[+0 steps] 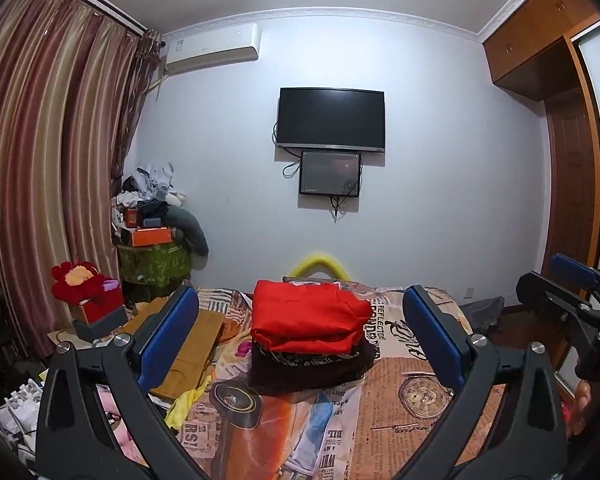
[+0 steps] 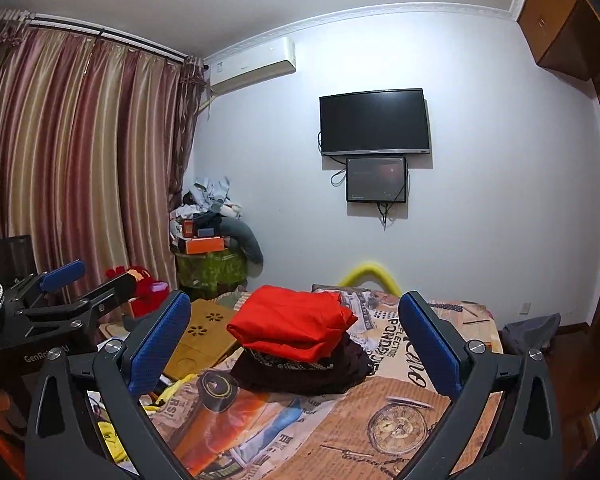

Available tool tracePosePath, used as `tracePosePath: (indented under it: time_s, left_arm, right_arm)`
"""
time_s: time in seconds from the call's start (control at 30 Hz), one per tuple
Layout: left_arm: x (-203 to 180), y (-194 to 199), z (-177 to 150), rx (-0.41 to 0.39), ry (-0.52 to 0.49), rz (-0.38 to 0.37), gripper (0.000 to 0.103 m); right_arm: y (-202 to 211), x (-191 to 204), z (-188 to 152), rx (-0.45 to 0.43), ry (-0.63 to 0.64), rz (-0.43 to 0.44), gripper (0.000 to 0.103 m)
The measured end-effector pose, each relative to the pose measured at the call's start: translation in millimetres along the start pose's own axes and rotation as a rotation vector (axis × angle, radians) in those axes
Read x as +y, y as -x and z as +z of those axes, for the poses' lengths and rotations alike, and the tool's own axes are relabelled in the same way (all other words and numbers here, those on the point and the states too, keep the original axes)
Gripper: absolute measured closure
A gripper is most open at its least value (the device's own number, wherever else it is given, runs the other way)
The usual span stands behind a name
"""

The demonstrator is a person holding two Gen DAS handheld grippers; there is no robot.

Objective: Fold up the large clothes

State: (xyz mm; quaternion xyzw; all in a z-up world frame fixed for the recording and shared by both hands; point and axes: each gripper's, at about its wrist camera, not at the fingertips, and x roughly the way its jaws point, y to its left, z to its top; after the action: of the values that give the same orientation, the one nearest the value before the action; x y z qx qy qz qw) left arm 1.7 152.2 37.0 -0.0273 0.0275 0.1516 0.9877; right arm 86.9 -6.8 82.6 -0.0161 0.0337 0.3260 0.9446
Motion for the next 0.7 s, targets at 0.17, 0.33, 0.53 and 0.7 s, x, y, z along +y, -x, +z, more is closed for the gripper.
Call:
tracePosePath:
  time_s: [0.17, 0.33, 0.53, 0.7]
  left_arm:
    - [-2.5, -0.2, -0.9, 0.000, -0.006, -0.001, 0.001]
    - [-2.5, -0.4, -0.7, 0.000, -0.001, -0.009, 0.001]
    - [-4.7, -2.0, -0.3, 0.003, 0.000, -0.017, 0.001]
    - [-6.0, -2.6, 0.3, 0.009, 0.004, -0.030, 0.001]
  right_arm:
    - [1.9, -1.6, 0.8, -0.004, -0.003, -0.006, 0.000]
    - [2.1, -3.2, 0.5, -0.001, -0.009, -0.008, 0.000]
    - [1.7, -3.9, 0.2, -0.001, -0.012, -0.011, 0.000]
    - [1.7, -4.6, -1.2, -0.007, -0.017, -0.016, 0.000]
